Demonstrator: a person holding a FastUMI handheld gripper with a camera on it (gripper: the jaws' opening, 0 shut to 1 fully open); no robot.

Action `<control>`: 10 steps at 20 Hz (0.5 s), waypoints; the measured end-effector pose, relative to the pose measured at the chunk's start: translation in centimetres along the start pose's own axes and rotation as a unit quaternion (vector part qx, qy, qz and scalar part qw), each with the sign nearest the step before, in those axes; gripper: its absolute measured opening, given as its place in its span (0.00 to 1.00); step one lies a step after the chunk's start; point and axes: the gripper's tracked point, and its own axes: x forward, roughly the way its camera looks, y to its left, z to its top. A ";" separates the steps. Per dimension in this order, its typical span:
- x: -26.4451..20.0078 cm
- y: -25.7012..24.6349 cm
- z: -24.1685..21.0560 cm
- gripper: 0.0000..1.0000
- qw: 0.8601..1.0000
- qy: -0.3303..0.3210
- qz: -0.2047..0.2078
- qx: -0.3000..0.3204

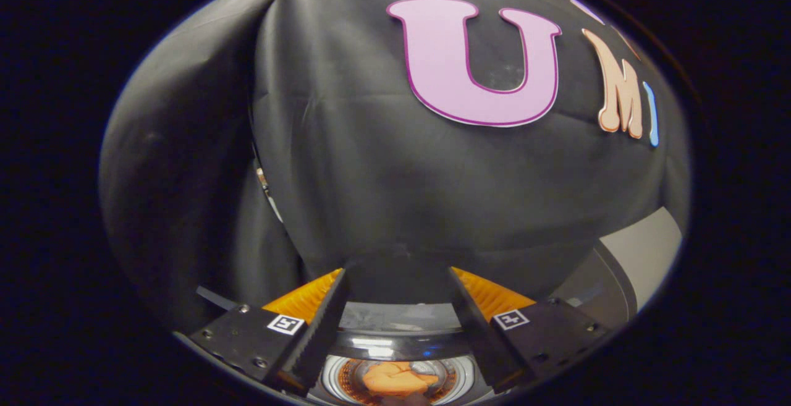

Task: Put the clothes into the washing machine and then close the washing machine lid.

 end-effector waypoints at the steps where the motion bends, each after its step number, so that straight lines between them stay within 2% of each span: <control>1: -0.8 0.1 -0.5 0.96 1.000 0.002 0.004 0.001; 7: -3.9 0.9 -4.3 0.96 1.000 0.011 0.028 -0.002; 10: -5.3 1.4 -6.3 0.96 0.999 0.013 0.045 -0.022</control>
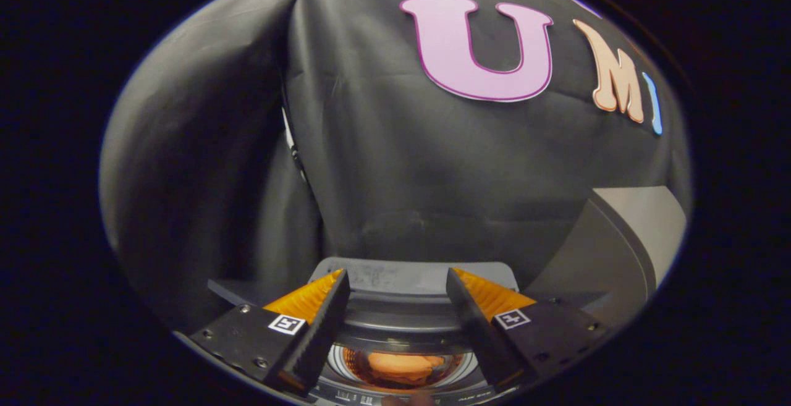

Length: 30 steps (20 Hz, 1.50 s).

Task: Put the clothes into the washing machine and then close the washing machine lid.

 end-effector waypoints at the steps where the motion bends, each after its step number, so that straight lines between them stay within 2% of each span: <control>1: -0.6 0.1 -0.2 0.96 1.000 -0.012 0.000 -0.011; 12: -8.9 1.3 -1.8 0.96 0.996 -0.081 0.032 0.010; 18: -13.4 1.2 -5.1 0.95 0.993 -0.111 0.048 0.011; 30: -22.9 -1.8 -9.6 0.95 0.982 -0.182 0.045 0.036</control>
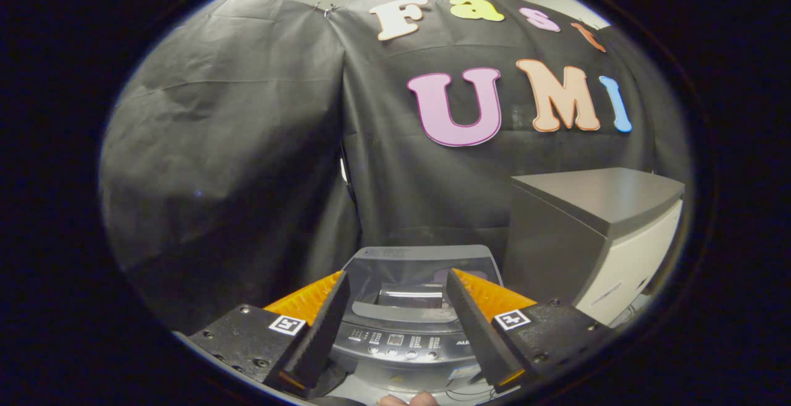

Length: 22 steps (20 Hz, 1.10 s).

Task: Put the clothes into the washing machine and then close the washing machine lid.

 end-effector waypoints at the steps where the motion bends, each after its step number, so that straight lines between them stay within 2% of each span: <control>1: -1.0 -0.3 -0.1 0.95 1.000 -0.006 -0.003 0.001; 8: -7.7 -3.7 -3.6 0.95 0.999 -0.023 -0.027 0.014; 12: -11.3 -4.5 -4.9 0.95 0.999 -0.038 -0.026 0.025; 19: -16.8 -4.7 -7.2 0.95 0.995 -0.072 -0.056 -0.046; 22: -18.6 -5.1 -9.6 0.95 0.993 -0.084 -0.075 -0.046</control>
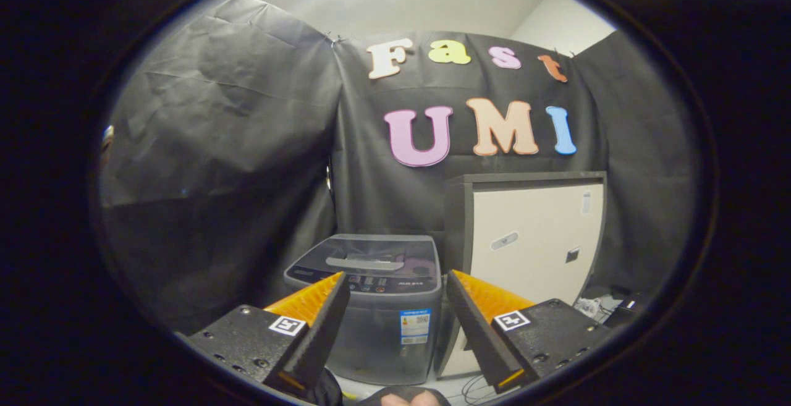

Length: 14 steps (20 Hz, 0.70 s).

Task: Put the clothes into the washing machine and then close the washing machine lid.

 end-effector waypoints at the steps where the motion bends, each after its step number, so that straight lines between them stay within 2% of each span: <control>1: -0.6 -0.3 -1.1 0.95 1.000 0.005 -0.007 0.004; 4: -2.5 -0.7 -2.6 0.95 1.000 0.001 -0.010 0.005; 8: -4.8 -2.9 -3.2 0.95 0.999 -0.023 -0.039 -0.015; 14: -6.3 -3.2 -5.6 0.95 0.999 0.005 -0.041 0.023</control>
